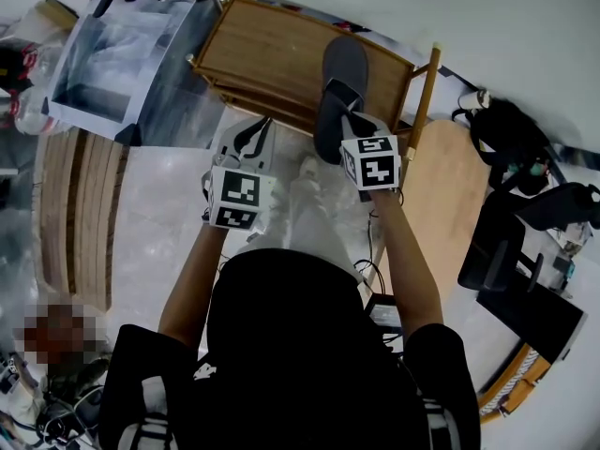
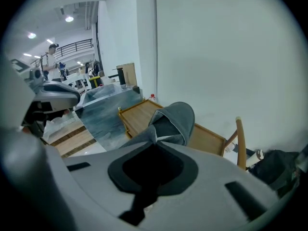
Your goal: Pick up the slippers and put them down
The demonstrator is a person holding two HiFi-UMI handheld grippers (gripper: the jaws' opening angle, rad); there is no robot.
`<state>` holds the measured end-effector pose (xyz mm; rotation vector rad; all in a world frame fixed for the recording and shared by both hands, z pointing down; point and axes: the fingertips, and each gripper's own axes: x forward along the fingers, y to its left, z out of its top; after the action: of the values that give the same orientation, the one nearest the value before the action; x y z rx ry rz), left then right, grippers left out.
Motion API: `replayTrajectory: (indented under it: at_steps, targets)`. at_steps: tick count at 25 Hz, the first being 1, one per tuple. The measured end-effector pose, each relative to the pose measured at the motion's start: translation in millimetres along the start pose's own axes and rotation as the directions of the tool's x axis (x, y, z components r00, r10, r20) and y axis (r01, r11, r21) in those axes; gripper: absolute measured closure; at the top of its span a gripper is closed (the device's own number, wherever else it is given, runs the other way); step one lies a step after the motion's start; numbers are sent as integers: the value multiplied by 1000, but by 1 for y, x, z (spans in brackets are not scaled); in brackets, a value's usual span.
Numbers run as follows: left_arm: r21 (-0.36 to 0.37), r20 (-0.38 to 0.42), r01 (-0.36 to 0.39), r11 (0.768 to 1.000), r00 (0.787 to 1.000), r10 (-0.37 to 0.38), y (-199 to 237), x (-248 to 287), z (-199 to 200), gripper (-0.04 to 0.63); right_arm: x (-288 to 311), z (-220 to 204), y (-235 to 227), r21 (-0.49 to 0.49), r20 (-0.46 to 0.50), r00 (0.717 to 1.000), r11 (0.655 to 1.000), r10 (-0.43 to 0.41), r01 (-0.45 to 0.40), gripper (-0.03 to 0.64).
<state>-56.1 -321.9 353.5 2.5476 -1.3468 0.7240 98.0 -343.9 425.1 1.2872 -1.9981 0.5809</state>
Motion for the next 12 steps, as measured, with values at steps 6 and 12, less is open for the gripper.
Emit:
replayTrajectory:
  at_steps: [6, 12]
  targets:
    - [19, 26, 1, 1000, 1000, -1, -1, -30, -4, 583, -22, 0, 22, 1, 40, 999, 1000, -17, 17, 607]
    - [48, 51, -10, 999, 999, 8, -1, -56, -4, 583, -38, -4, 39, -8, 59, 998, 1000, -20, 20, 607]
